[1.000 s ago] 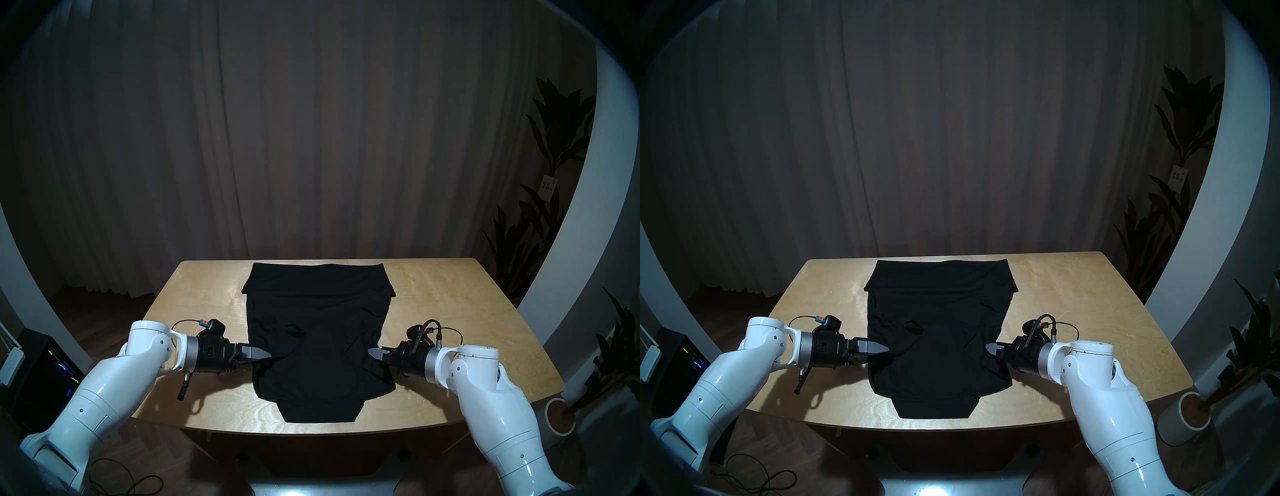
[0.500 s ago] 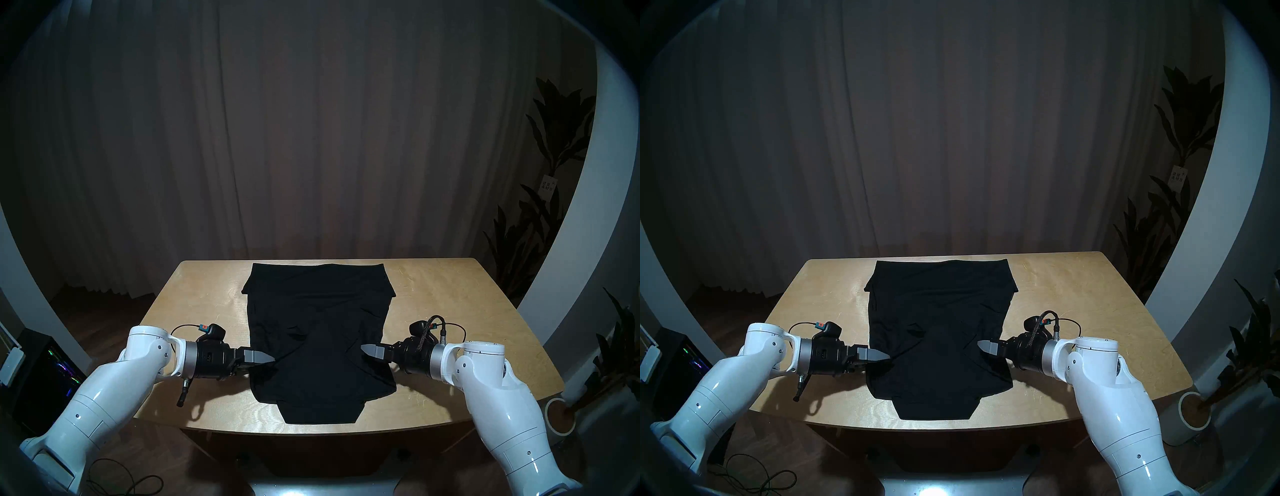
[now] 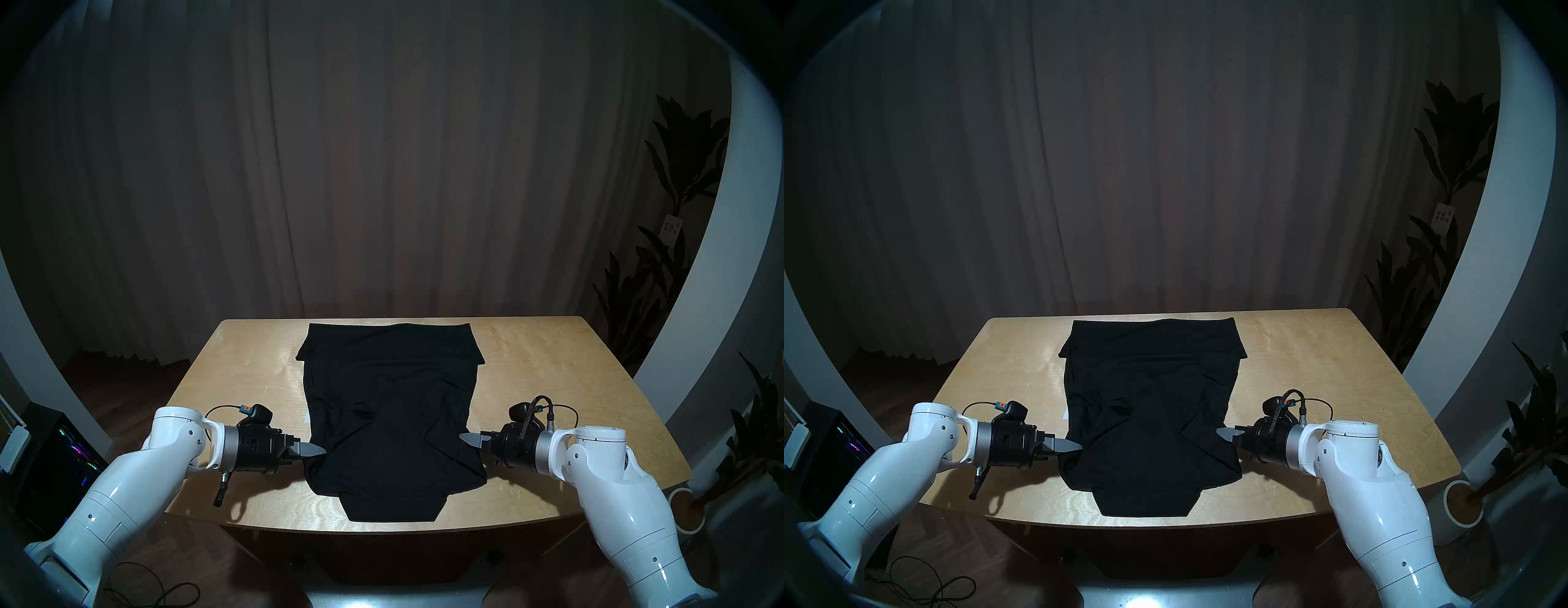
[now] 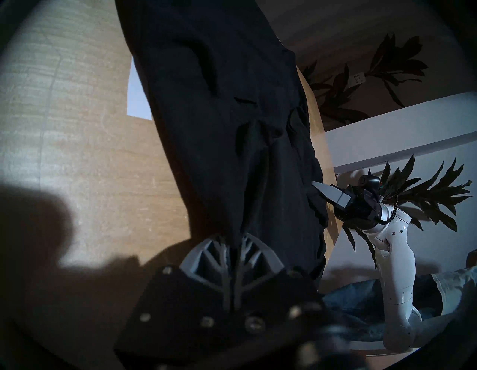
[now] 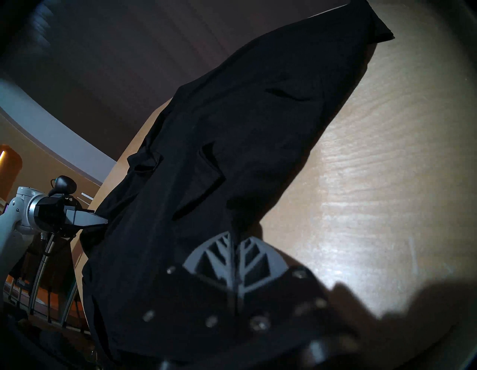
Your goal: Fold the shirt by bringing both sleeves in and then folding it in half
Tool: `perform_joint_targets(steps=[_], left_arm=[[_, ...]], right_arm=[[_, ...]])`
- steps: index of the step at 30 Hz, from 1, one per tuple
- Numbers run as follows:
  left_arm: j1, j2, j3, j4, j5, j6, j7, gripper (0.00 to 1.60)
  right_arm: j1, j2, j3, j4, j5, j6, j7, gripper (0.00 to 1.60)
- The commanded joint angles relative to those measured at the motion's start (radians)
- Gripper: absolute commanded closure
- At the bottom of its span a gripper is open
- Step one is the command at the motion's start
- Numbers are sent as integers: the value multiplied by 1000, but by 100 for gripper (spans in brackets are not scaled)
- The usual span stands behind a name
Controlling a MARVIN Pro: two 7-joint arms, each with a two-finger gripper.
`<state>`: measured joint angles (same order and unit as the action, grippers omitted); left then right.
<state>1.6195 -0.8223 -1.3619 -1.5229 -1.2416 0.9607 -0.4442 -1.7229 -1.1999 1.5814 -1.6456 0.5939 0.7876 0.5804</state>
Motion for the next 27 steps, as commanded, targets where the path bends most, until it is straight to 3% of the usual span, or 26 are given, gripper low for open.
perform_joint_targets(steps=[1,7,27], left_arm=[[20,6,-37,-18,-42,-1,14,160],[48,23,-76,-66,-84,-1,12,160],[250,61,-225,-235,-242,-1,85,160]], right_arm=[[-2,-3,46,-48,57,-15,60,160],[-17,10,103,-76,106,-31,121,160],[-92,53,215,-101,199,-81,337,160]])
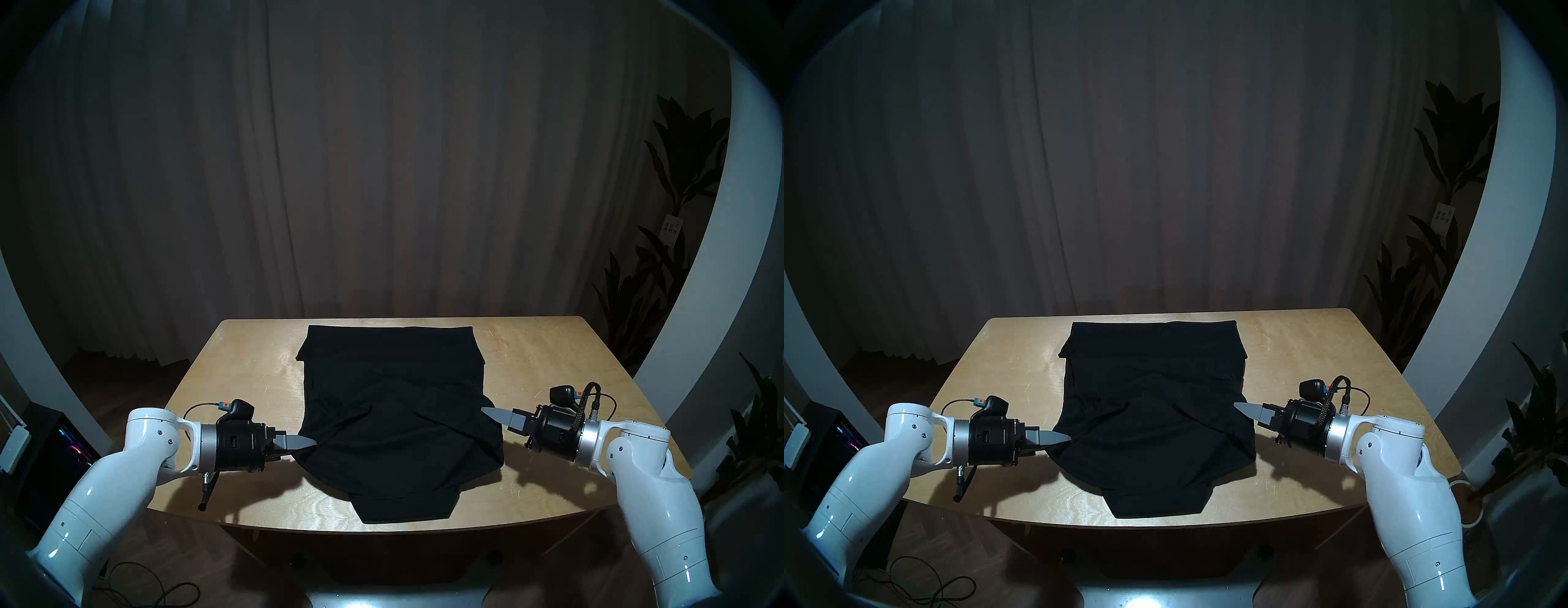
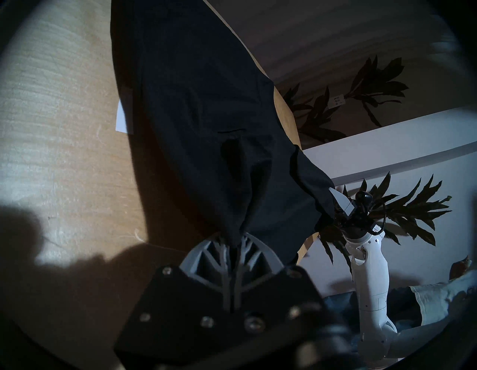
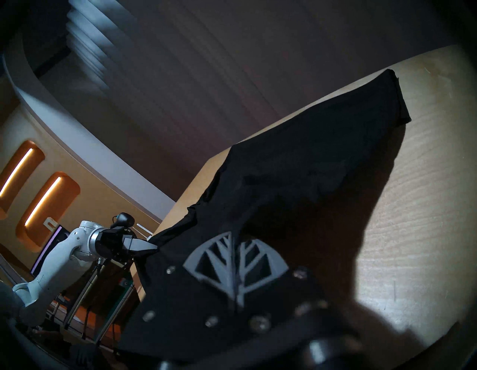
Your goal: Fold the shirt by bringing both sleeves in and then folding it in half
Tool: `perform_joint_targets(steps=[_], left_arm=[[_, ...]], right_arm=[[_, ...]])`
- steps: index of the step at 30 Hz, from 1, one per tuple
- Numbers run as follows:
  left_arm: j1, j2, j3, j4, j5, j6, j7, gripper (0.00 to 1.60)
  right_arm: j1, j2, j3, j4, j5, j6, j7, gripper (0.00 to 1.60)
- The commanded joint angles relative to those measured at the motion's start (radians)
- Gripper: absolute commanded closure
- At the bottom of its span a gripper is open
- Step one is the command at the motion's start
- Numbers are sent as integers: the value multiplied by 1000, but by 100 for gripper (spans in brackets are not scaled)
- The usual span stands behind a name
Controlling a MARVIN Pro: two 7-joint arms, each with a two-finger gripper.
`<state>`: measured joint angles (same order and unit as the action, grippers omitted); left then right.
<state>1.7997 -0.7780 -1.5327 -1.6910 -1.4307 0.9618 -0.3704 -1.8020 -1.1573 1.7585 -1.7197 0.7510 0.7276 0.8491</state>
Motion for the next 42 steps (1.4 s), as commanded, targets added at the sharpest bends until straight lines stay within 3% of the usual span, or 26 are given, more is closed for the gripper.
perform_joint_targets(steps=[1,21,29,42], left_arm=[[70,17,-54,-67,-53,-2,11,160],[250,12,-202,-199,-170,-2,135,160],[149,-40,-214,-158,-208,-59,223,160],[2,-90,-183,-124,-236,-186,363,160]], right_arm=[[-13,10,38,-27,41,-21,68,160],[-58,8,70,-36,60,-60,141,160],[-8,-74,67,-48,58,-60,23,160],[99,-157,9,16,33,-149,-106,160]])
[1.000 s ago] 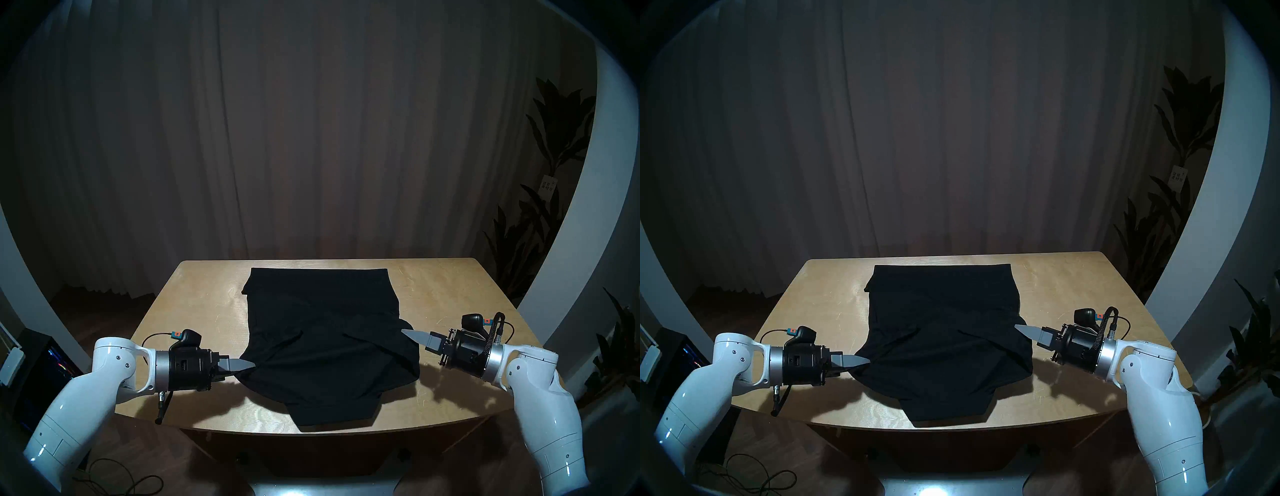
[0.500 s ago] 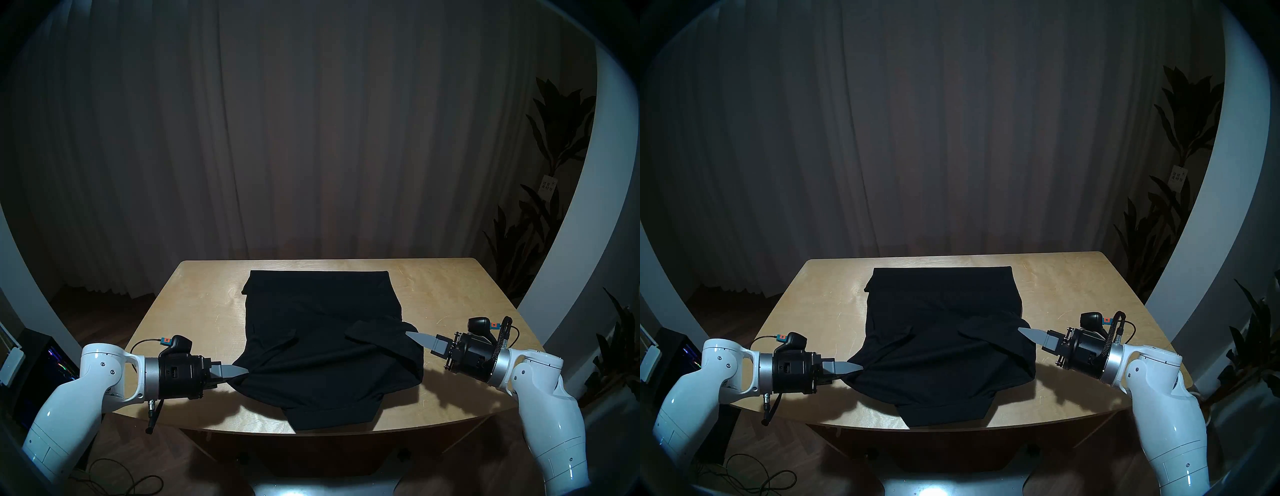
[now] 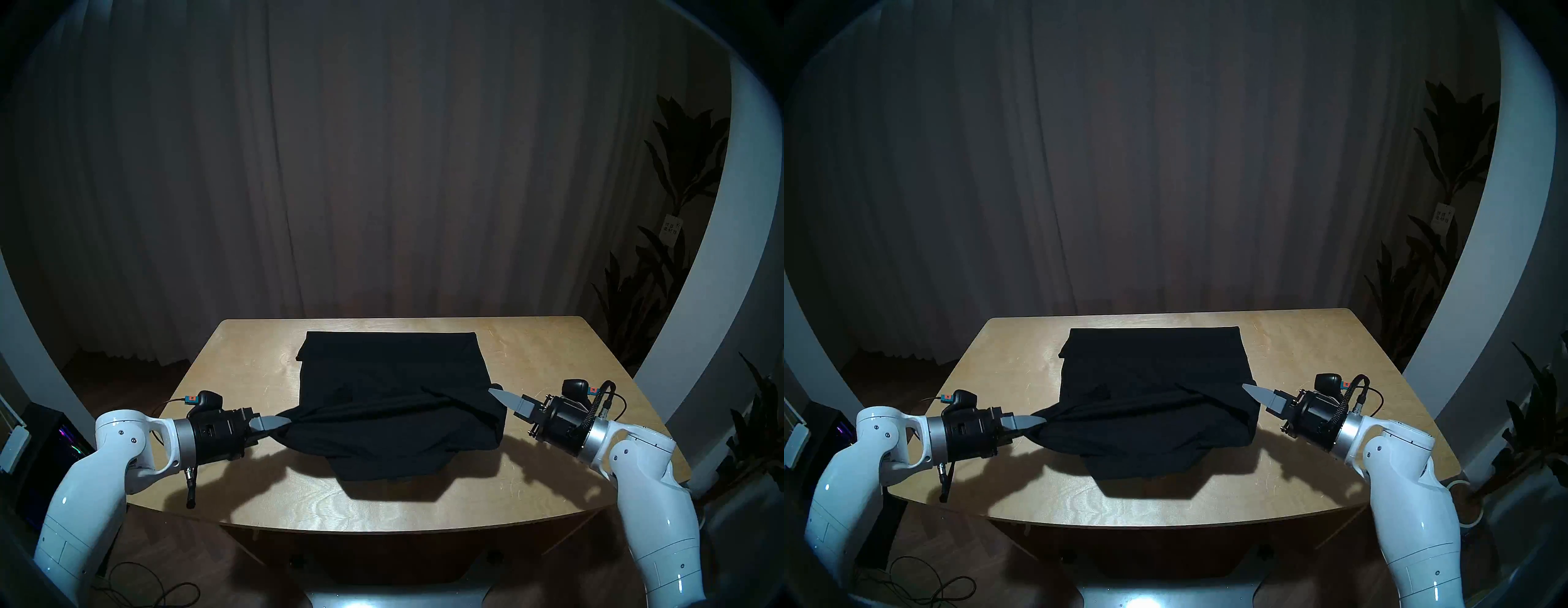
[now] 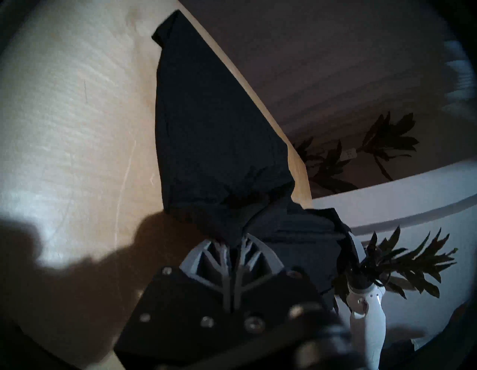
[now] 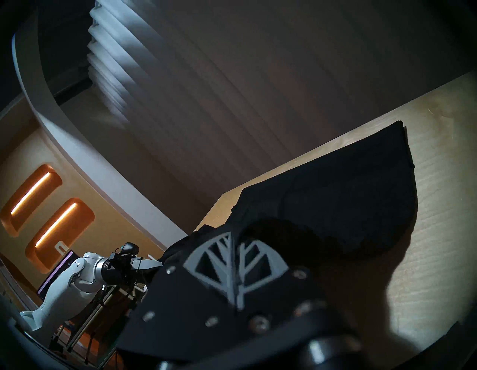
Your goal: Fold the shirt by bringing both sleeves in and then folding it in half
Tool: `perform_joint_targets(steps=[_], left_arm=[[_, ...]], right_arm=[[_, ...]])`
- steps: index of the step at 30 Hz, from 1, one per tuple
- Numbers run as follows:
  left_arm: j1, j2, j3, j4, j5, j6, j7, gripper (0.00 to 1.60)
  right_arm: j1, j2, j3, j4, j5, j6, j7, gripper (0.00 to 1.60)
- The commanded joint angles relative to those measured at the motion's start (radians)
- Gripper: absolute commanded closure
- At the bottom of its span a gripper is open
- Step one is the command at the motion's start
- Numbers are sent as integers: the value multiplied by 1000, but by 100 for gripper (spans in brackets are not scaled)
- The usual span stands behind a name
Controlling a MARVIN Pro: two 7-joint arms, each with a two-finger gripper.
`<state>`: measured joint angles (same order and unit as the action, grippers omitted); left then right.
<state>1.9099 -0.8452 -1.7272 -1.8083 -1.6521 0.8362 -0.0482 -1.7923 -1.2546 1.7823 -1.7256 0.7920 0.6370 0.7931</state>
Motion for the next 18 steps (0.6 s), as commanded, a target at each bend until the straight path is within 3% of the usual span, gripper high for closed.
perform_joint_targets(steps=[1,18], left_arm=[[-109,-22,13,-10,-13,-69,47,160],[-277,-60,121,31,-1,-151,218,160]], right_arm=[[101,-62,-17,28,-15,-69,-62,160],[271,-115,-66,111,-64,-123,-271,160]])
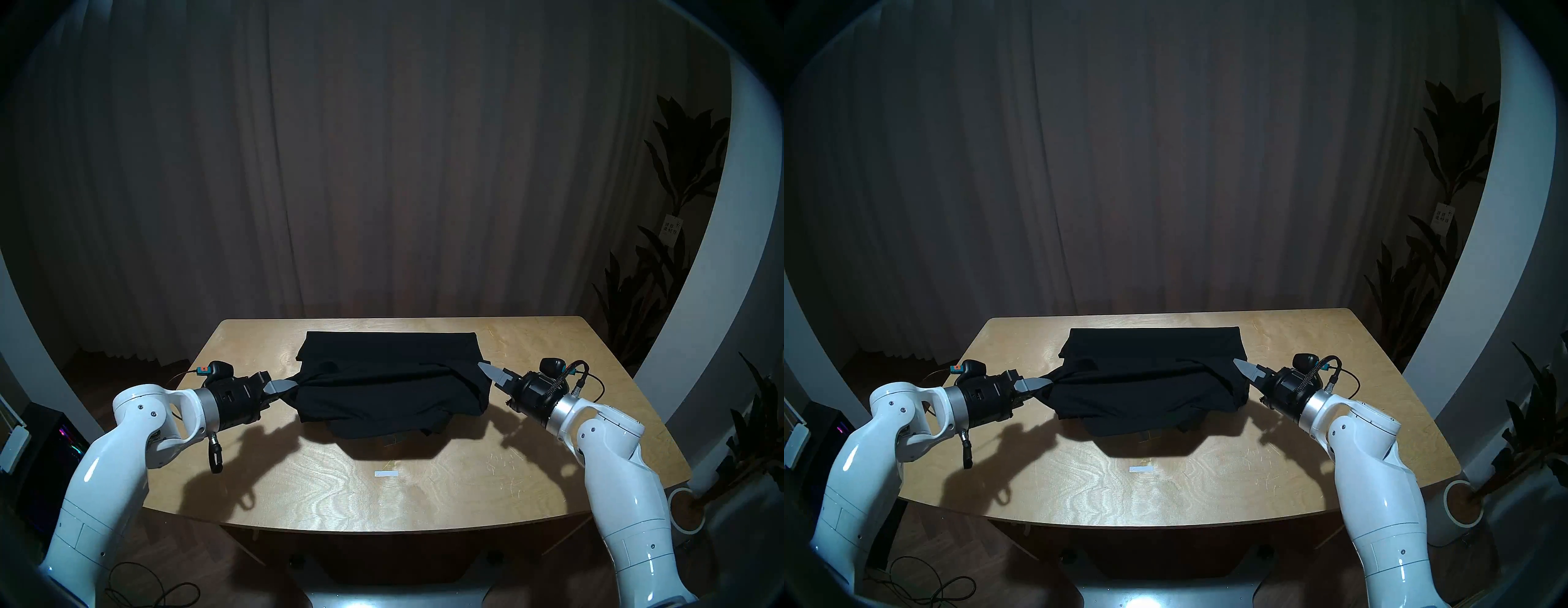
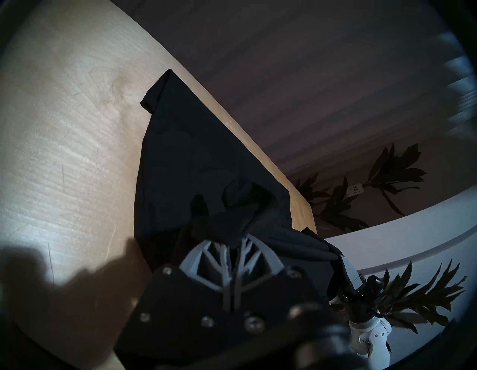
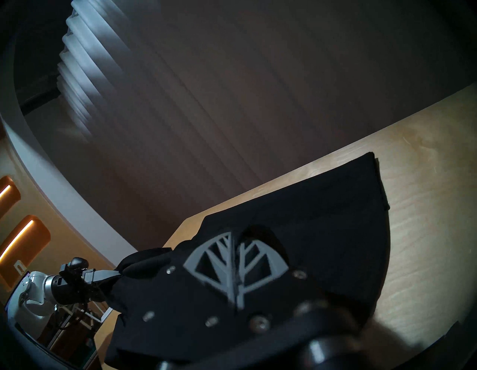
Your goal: Fold the shirt by bringing both sleeves in and then folding it in half
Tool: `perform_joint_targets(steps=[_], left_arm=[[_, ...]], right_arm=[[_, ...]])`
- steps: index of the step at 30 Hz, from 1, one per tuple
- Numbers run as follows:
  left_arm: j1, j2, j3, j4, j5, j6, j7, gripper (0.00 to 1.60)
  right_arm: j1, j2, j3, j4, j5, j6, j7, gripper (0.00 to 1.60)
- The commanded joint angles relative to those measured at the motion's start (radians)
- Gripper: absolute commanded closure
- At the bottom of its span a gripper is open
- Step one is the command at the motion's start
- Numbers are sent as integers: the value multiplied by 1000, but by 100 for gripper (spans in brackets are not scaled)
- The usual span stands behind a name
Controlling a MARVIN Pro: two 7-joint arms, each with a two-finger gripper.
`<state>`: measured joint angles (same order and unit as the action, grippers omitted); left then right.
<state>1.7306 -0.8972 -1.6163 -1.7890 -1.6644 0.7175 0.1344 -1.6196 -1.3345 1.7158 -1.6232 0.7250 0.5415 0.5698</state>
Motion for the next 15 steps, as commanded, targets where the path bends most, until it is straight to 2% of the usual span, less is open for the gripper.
perform_joint_targets(steps=[1,15], left_arm=[[-111,-11,16,19,12,-35,46,160],[-239,-57,62,90,50,-76,119,160]], right_arm=[[111,-38,-3,18,0,-28,-57,160],[225,-71,-22,130,-27,-53,-140,160]])
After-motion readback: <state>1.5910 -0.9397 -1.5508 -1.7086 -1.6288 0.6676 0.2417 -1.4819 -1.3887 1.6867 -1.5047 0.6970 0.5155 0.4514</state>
